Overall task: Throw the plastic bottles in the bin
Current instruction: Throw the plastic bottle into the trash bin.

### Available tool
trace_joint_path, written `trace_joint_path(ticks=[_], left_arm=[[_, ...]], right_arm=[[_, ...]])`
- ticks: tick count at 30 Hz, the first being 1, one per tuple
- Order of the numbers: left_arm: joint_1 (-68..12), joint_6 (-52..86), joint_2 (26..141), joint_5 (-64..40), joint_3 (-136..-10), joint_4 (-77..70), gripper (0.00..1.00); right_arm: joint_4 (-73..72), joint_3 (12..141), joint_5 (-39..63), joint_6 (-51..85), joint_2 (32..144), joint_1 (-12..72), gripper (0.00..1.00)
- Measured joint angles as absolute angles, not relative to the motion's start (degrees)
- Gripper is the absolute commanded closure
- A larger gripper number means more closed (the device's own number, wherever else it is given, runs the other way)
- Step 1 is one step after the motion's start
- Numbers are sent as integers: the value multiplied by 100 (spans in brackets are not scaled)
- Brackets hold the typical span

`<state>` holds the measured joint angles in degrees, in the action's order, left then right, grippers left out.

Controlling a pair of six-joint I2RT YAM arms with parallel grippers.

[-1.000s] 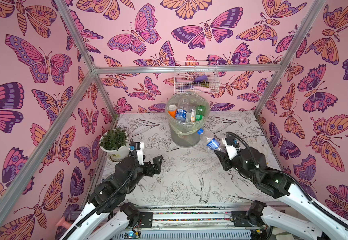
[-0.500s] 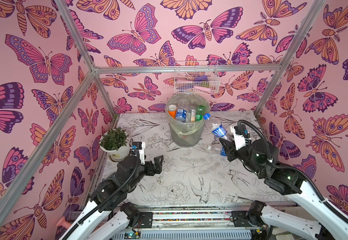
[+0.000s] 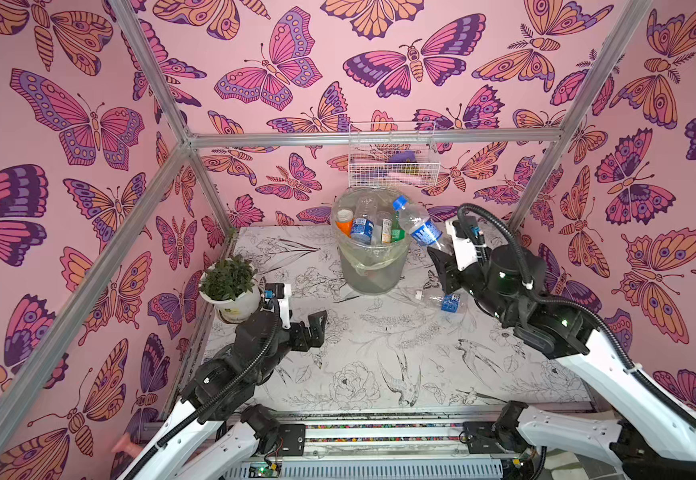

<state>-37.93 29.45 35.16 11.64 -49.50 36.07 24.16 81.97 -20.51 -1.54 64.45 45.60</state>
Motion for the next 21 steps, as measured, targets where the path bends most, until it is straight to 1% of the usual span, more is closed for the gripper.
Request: trace_joint_path(ticks=[7,8,9,10,12,13,17,21], left_arm=[[-3795,2947,3417,1164,-4950,3610,0],[-3795,2947,3409,1164,-4950,3610,0],[-3795,2947,3404,1164,-4950,3612,0],[-3795,2947,3402,1164,-4950,3612,0],[-3795,2950,3385,1164,-4952,3625,0],[-3795,2950,3371,1164,-4954,3645,0],[-3795,2950,3297,1166,-4965,3760,0],[-3795,2950,3247,1168,-4969,3826,0]], right_arm=[[2451,9566,-1647,-40,8016,3857,100],[2486,9751,-1557,25,8278,3741,94],[2506,9885,-1498,62,8484,3658,79],[2550,10003,-1444,102,8685,3588,47],[2738,10274,-1356,198,9129,3459,6],[2871,10431,-1352,261,9373,3415,1],[3240,10534,-1304,364,9756,3361,1],[3286,10326,-1208,408,9470,3363,1]])
